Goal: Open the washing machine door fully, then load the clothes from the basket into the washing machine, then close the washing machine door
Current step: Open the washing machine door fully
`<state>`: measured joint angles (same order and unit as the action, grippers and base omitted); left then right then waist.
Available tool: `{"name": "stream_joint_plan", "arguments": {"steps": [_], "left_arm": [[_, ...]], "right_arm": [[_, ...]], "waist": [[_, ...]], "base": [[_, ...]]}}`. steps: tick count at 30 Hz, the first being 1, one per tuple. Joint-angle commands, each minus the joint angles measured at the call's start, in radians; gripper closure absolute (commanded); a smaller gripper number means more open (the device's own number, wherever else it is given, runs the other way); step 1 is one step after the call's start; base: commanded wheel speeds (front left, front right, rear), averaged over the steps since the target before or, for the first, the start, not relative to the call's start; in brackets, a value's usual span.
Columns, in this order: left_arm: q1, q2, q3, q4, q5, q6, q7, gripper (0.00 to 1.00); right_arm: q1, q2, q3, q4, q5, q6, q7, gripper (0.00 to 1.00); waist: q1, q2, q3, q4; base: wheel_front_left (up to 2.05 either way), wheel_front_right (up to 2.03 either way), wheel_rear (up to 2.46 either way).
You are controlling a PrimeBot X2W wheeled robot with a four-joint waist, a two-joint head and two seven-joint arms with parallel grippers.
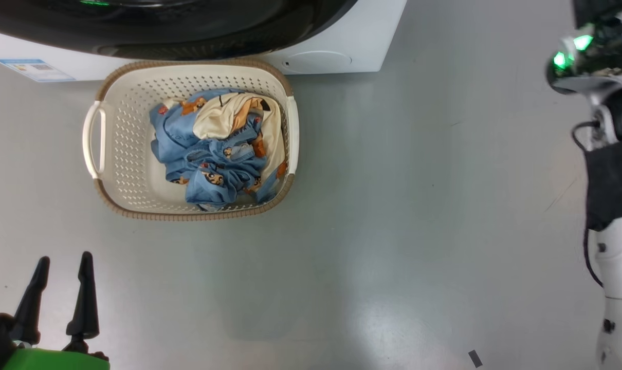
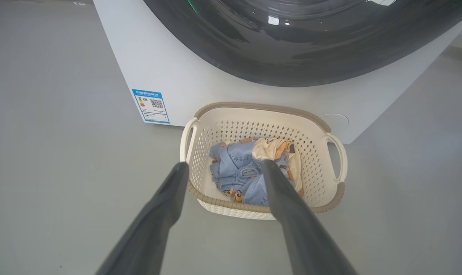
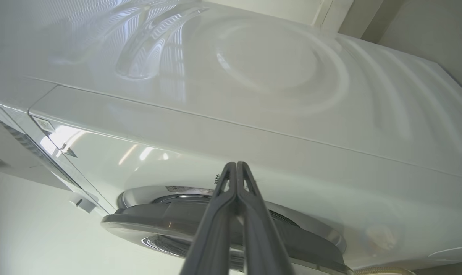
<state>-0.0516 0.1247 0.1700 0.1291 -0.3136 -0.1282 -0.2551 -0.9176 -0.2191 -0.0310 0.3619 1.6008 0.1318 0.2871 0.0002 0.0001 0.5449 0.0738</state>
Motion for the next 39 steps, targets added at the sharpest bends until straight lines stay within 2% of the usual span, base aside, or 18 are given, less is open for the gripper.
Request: {"name": "stream_joint_plan", "arguments": {"steps": [1,15,27,39], "left_arm": [[-0.011,0.023,0.032,-0.019,0.005,-0.003,-0.007,0.00],[-0.026,-0.020,-0.001,0.003,-0.021,-0.003,-0.007,0.00],[-0.038,-0.048,-0.025,0.006,-0.033,-0.003,-0.007,0.00],[-0.047,-0.069,-0.035,0.007,-0.050,-0.003,-0.007,0.00]], "right_arm": [[-0.028,0.018,0.029,-0.038,-0.015,-0.001,0.017,1.00],[-0.128,0.030,0.127,-0.050,-0.062,-0.001,0.051,1.00],[-0.221,0.005,0.185,-0.051,-0.079,-0.001,0.054,1.00],[-0.312,-0.021,0.238,-0.028,-0.080,-0.001,0.061,1.00]], "waist": [[-0.0002,-0.0001,0.002,0.002],[-0.0002,-0.0001,0.035,0.081],[-0.0002,-0.0001,0.071,0.141],[-0.0002,-0.0001,0.132,0.168]], "base": [[0.00,0.00,0.00],[0.00,0.00,0.00],[0.00,0.00,0.00],[0.00,0.00,0.00]]}}
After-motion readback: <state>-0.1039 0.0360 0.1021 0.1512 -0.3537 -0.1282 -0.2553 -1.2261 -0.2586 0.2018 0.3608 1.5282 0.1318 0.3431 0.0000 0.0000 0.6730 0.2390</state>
